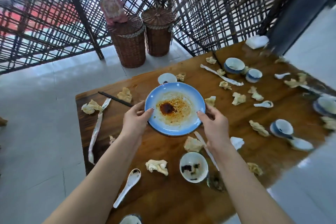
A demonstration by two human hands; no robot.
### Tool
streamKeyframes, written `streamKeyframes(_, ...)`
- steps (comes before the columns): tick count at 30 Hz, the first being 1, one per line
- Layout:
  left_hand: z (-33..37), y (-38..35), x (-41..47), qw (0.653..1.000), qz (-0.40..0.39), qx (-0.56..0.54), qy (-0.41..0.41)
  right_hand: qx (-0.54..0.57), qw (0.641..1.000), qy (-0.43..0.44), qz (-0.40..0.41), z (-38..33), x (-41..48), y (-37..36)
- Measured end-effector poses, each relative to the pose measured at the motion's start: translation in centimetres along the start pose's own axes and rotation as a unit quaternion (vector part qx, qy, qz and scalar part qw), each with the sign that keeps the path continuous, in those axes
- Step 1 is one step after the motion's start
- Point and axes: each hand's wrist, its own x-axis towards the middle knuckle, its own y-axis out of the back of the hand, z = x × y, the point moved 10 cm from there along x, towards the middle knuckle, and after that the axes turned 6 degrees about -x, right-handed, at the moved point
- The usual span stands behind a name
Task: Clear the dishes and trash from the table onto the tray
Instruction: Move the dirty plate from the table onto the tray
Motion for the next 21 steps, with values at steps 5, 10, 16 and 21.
streamKeyframes(5, -0.7, -7.7, -4.0, 0.997, -0.071, 0.025, -0.005, 0.031, 0.997, -0.024, 0.061, 1.8, -1.8, 9.1)
streamKeyframes(10, -2.7, -16.3, -9.8, 0.99, -0.133, 0.048, 0.001, 0.053, 0.989, -0.041, 0.133, 4.4, -4.2, 19.8)
streamKeyframes(16, -6.4, -27.7, -19.7, 0.979, -0.19, 0.067, 0.008, 0.072, 0.973, -0.05, 0.214, 8.1, -8.6, 34.7)
streamKeyframes(21, -9.8, -36.7, -27.1, 0.966, -0.244, 0.08, 0.022, 0.089, 0.955, -0.042, 0.28, 10.8, -12.3, 45.9)
